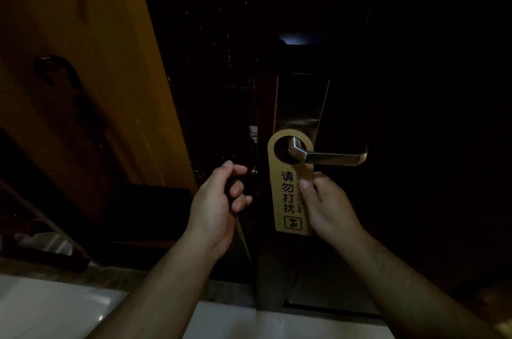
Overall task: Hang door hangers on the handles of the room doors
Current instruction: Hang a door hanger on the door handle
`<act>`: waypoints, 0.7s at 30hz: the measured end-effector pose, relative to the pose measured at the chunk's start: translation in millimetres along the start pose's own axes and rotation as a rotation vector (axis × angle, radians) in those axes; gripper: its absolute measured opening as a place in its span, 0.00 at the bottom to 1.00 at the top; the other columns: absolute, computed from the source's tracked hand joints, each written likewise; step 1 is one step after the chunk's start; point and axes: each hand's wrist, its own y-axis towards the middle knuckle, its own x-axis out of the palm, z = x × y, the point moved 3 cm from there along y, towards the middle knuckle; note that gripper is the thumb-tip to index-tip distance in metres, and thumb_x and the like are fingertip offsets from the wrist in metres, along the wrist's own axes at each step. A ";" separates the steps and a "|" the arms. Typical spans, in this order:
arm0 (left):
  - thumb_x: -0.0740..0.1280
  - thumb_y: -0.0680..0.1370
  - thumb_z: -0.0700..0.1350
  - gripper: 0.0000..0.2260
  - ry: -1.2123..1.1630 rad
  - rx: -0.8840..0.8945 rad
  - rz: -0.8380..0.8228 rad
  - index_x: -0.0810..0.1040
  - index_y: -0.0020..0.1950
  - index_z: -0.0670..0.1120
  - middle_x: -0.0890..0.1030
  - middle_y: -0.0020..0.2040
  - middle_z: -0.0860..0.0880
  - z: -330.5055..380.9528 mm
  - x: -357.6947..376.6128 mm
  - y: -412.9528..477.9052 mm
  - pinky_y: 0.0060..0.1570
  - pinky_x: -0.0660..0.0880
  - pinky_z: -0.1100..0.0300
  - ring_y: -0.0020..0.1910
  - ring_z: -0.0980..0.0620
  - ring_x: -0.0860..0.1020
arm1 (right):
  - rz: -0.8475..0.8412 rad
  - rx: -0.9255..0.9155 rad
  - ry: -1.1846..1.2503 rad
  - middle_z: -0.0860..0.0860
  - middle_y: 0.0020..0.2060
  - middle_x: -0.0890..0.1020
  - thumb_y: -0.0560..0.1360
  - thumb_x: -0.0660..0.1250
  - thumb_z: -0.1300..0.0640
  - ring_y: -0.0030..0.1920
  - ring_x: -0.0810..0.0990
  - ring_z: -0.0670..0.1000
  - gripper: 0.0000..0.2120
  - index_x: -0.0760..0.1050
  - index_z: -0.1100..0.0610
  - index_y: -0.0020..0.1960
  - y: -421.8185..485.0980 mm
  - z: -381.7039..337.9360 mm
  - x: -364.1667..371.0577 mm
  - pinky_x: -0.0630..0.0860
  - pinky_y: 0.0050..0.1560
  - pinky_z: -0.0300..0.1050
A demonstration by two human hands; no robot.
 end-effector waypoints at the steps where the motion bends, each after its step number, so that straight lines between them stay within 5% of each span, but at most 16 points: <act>1: 0.59 0.82 0.53 0.15 0.006 -0.001 -0.005 0.78 0.54 0.44 0.69 0.31 0.53 -0.6 -0.5 -0.2 0.46 0.71 0.52 0.29 0.55 0.68 | 0.015 0.008 -0.003 0.45 0.48 0.77 0.81 0.58 0.49 0.45 0.77 0.44 0.06 0.73 0.46 0.48 1.7 1.4 0.4 0.76 0.41 0.41; 6: 0.59 0.82 0.52 0.14 0.024 -0.014 -0.020 0.78 0.53 0.44 0.69 0.30 0.53 -3.5 3.3 -0.2 0.46 0.71 0.52 0.29 0.55 0.68 | 0.039 0.074 0.057 0.44 0.55 0.78 0.79 0.62 0.47 0.55 0.78 0.44 0.06 0.72 0.42 0.56 9.9 10.2 0.0 0.78 0.47 0.43; 11: 0.59 0.81 0.52 0.14 0.036 -0.047 -0.055 0.78 0.54 0.44 0.69 0.31 0.53 -10.5 10.9 2.0 0.47 0.72 0.52 0.29 0.54 0.69 | 0.061 0.056 0.069 0.44 0.56 0.78 0.77 0.67 0.47 0.51 0.76 0.39 0.17 0.72 0.47 0.64 6.8 12.9 -14.0 0.72 0.43 0.33; 17: 0.59 0.81 0.52 0.13 0.039 -0.094 -0.100 0.79 0.53 0.45 0.70 0.30 0.53 -21.3 21.5 4.6 0.46 0.72 0.52 0.29 0.54 0.69 | 0.055 0.028 0.128 0.42 0.59 0.72 0.69 0.72 0.42 0.57 0.74 0.43 0.31 0.65 0.44 0.69 -9.3 17.3 -36.4 0.76 0.49 0.42; 21: 0.59 0.81 0.55 0.16 0.084 -0.122 -0.134 0.80 0.53 0.45 0.70 0.30 0.53 -26.4 37.3 7.1 0.48 0.73 0.50 0.29 0.54 0.69 | 0.081 -0.058 0.247 0.47 0.54 0.76 0.67 0.70 0.34 0.49 0.77 0.38 0.34 0.68 0.49 0.67 -17.3 11.1 -62.1 0.76 0.40 0.33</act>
